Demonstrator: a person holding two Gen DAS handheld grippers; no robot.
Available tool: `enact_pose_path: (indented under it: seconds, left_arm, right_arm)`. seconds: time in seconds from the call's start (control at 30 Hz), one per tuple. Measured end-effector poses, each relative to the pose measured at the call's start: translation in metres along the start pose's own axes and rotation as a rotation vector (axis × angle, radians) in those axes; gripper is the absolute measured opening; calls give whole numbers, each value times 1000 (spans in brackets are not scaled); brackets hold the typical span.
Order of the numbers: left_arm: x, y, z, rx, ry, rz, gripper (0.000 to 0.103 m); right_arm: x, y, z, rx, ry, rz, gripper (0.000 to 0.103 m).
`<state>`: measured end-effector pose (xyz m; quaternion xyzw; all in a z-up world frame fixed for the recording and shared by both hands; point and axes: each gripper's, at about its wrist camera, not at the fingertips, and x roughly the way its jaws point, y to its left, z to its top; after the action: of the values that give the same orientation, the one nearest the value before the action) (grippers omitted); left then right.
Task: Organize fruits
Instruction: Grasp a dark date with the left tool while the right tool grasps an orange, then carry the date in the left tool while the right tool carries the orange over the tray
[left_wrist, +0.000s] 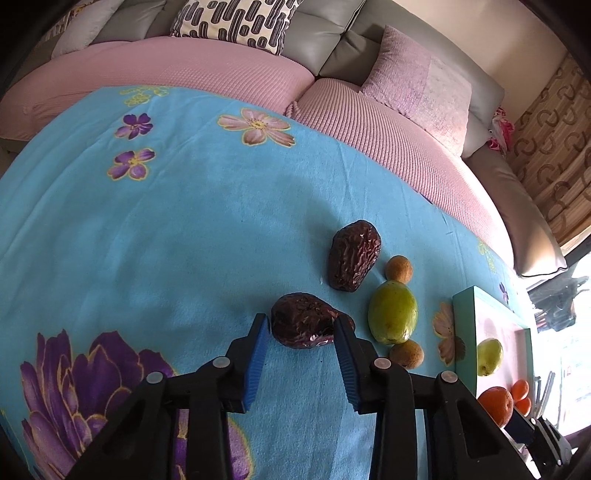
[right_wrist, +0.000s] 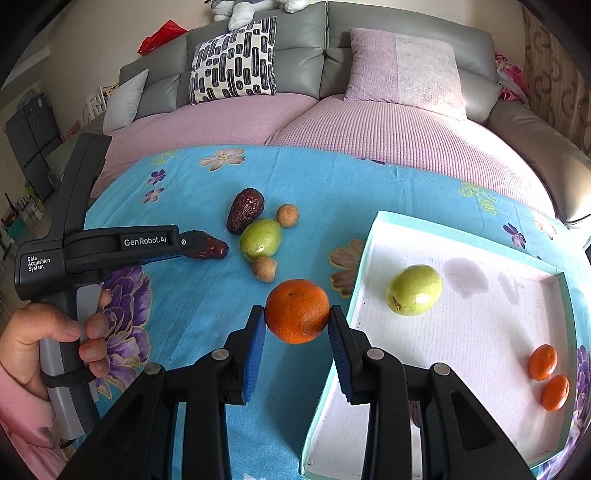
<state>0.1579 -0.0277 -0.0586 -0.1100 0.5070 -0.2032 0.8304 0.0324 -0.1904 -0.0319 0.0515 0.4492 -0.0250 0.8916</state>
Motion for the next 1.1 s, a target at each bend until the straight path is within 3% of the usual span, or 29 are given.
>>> enact_pose_path:
  seconds: [0.37, 0.73, 1.1]
  left_arm:
    - [-1, 1, 2, -12, -15, -16, 34]
    - [-31, -7, 8, -16, -61, -55, 32]
    - [-79, -43, 7, 59, -151, -107, 32]
  right_arm:
    - [-2, -2, 0, 3, -5, 2, 36]
    - [-13, -14, 0, 35, -28, -11, 36]
    - [-43, -76, -11, 196, -37, -110, 36]
